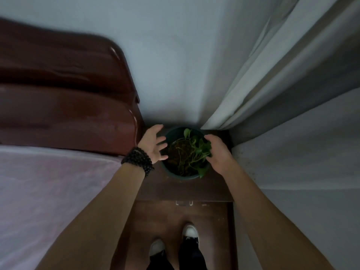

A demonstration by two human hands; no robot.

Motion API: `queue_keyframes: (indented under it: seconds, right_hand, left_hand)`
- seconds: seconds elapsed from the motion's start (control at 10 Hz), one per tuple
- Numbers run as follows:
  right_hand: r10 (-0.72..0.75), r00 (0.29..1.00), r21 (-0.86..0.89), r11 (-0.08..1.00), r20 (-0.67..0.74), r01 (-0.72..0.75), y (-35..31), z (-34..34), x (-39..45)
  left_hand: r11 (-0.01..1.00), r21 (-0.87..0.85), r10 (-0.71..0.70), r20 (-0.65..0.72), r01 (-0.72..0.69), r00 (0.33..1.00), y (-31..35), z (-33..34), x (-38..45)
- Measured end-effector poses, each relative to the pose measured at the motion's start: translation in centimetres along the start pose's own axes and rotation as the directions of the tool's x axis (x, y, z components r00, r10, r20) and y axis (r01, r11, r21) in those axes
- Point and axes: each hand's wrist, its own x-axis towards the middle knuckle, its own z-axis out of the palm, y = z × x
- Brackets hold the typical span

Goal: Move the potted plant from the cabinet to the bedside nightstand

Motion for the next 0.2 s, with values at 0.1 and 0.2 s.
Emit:
queue_keyframes:
  seconds: [0.1,0.2]
  right_hand:
    - [-0.097,0.992,-0.021,0.995,0.08,0.099,-5.6,2.1,-5.0]
    - [-0.236,0.965,-0.006,0.971,0.119,0.238,-9.6,3.2,-8.7]
  left_hand:
    - [0.982,0.113,0.143,0.085,-0.153,0.986,4.6,2.6,-5.5]
    - [0.928,0.162,0.305,0.183,-0.335,0.935,8.4,4.2,-10.0]
